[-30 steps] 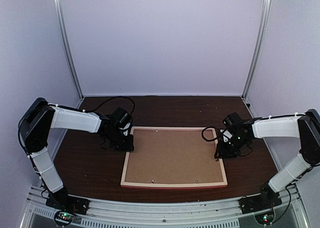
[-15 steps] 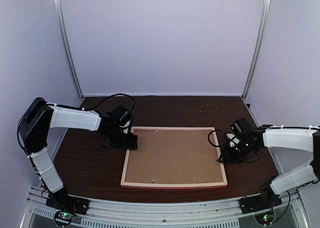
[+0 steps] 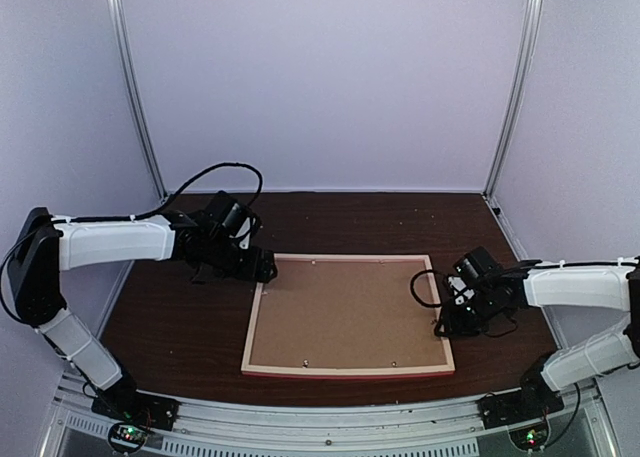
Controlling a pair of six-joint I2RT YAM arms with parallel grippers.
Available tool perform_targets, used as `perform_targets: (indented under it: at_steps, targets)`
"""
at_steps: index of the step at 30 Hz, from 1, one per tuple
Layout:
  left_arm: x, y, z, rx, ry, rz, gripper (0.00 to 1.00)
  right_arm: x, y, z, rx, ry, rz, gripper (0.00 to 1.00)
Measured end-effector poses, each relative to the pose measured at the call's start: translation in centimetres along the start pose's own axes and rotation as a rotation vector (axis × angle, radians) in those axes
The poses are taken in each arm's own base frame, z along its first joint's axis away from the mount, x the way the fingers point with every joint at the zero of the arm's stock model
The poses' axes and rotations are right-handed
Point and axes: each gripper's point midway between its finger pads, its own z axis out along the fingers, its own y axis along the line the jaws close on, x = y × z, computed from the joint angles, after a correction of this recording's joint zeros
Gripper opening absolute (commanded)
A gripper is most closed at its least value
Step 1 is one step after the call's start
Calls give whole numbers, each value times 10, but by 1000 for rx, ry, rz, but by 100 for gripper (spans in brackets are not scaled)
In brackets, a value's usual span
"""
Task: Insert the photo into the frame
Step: Pick up the photo frame from the center of the board, then pass from the right arm to the left
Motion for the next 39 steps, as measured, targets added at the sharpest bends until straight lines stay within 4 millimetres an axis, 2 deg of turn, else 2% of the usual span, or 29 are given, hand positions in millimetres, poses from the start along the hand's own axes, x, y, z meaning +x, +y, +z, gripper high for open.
perform_targets:
  at_steps: [5,11,15,18,24,27,31,39]
  targets:
    - [0,-25,-6,56,-38,95,89,-4,2,1,13,-7,-6,26]
    - [22,-79,-9,170,-51,315,89,-13,1,1,65,9,-3,13]
    - [45,-118,-13,239,-63,494,89,-29,4,5,91,-2,-7,5]
    - [65,-139,-9,265,-57,621,89,-39,7,7,103,-6,-20,0]
    - [113,-176,6,307,-26,904,89,-53,11,5,107,1,-39,0]
    - [130,-191,11,315,-25,1028,89,-64,15,-2,88,-8,-44,0]
    - [142,-203,16,291,-44,1165,89,-74,18,-12,58,-15,-42,0]
    - [154,-210,38,163,-64,1352,82,-71,20,-21,21,13,-32,0]
